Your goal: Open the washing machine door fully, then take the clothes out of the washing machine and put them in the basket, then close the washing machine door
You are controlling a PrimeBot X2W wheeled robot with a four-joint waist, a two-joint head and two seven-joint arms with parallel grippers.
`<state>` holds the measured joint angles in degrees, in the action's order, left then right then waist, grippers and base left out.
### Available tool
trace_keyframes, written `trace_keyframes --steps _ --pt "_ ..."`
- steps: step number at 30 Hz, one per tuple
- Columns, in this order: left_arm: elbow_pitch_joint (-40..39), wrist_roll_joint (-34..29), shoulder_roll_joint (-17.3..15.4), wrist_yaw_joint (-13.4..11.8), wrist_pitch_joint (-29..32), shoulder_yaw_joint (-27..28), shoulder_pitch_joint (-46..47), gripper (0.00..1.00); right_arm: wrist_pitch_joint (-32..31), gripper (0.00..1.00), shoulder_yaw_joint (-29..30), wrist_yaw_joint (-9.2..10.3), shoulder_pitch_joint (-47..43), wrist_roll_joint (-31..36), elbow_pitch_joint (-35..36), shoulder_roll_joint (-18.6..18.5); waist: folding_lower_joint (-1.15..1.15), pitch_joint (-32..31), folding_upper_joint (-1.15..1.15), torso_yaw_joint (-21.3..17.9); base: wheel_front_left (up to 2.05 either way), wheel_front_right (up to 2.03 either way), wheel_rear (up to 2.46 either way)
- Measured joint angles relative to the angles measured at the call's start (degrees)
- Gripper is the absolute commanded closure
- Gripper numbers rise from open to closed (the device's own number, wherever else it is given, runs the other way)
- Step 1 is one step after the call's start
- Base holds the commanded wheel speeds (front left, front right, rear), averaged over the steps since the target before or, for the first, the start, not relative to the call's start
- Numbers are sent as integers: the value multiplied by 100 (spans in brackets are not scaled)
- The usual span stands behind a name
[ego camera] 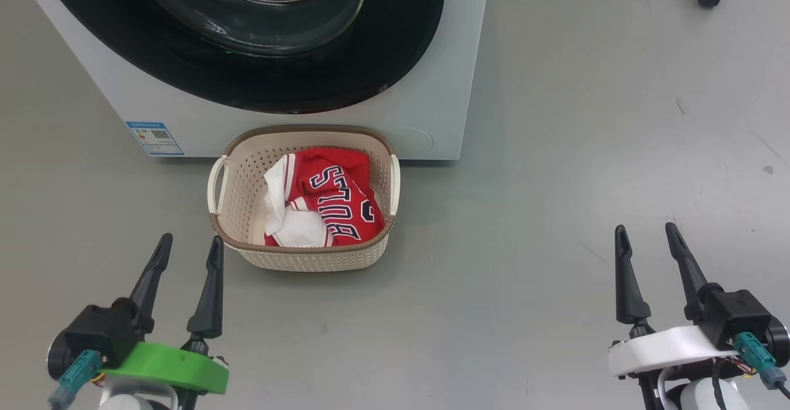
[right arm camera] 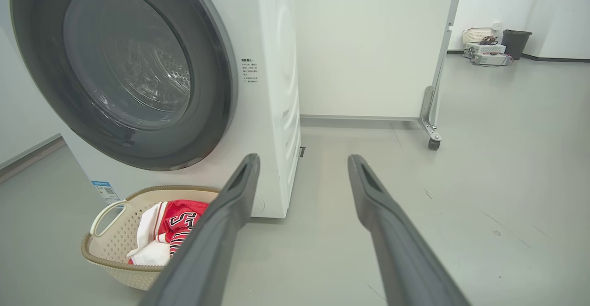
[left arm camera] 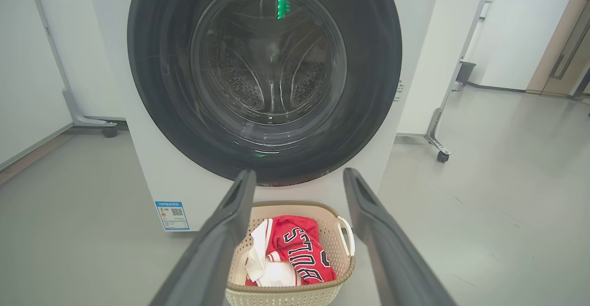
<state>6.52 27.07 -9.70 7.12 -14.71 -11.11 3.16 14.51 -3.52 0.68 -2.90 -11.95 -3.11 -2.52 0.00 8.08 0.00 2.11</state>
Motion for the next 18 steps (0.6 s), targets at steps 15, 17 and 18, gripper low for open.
trace_keyframes --steps 15,17,18 --pt "62 -1 57 0 1 8 -73 0 0 0 65 -2 -71 -1 -24 10 0 -175 0 55 0 0 0" --pt "74 -1 62 0 0 11 -92 0 0 0 66 -2 -73 0 -25 11 0 -192 0 56 0 0 0" --pt "78 -1 63 0 0 11 -95 0 0 0 68 -2 -74 0 -27 11 0 -201 0 56 0 0 0"
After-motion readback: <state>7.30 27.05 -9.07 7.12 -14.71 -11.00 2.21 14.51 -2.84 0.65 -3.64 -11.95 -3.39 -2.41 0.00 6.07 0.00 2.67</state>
